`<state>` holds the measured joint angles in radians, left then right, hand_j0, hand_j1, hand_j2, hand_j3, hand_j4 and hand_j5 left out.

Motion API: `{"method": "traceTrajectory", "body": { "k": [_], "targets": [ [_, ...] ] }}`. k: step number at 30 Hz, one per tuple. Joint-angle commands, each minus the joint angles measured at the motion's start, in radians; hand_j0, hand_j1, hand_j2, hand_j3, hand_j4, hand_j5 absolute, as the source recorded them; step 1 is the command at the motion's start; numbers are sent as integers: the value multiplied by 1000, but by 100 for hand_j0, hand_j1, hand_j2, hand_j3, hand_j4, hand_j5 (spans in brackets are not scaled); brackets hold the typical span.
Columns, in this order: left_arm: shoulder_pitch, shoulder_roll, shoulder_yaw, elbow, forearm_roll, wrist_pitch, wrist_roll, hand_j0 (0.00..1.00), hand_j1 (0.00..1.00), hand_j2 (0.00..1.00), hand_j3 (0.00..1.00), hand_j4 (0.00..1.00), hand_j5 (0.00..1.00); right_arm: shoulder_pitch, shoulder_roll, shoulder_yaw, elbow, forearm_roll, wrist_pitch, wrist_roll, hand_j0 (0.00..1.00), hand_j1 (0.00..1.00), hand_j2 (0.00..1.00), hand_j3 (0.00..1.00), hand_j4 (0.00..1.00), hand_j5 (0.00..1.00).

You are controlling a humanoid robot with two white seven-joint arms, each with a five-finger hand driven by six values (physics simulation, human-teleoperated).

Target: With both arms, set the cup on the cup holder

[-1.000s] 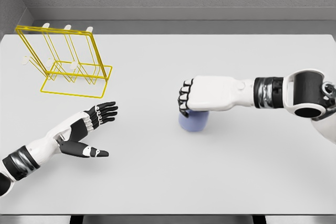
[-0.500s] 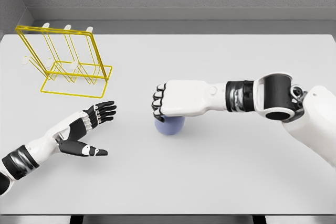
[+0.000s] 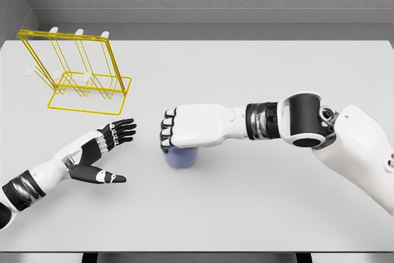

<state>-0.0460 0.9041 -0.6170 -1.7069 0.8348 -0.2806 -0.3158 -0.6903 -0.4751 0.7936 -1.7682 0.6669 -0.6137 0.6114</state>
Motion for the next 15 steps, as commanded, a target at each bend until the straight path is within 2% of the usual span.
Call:
{"method": "traceTrajectory", "body": {
  "k": [1, 6, 10, 13, 15],
  "targets": [
    [0, 1, 0, 0, 4, 0, 0, 100, 100, 100, 100, 100, 100, 0, 0, -2, 1, -3, 3, -1, 99, 99, 99, 99, 99, 99],
    [0, 1, 0, 0, 4, 0, 0, 100, 100, 100, 100, 100, 100, 0, -7, -17, 1, -4, 3, -1, 100, 100, 100, 100, 100, 100],
    [0, 1, 0, 0, 4, 0, 0, 100, 100, 100, 100, 100, 100, 3, -17, -96, 0, -15, 3, -1, 100, 100, 100, 100, 100, 100],
    [-2, 1, -1, 0, 4, 0, 0, 100, 100, 100, 100, 100, 100, 5, -53, -231, 0, -98, 3, -1, 100, 100, 100, 100, 100, 100],
    [-12, -16, -3, 3, 1, 1, 1, 100, 100, 100, 100, 100, 100, 9, -118, -313, 1, -199, 3, -1, 100, 100, 100, 100, 100, 100]
  ]
}}
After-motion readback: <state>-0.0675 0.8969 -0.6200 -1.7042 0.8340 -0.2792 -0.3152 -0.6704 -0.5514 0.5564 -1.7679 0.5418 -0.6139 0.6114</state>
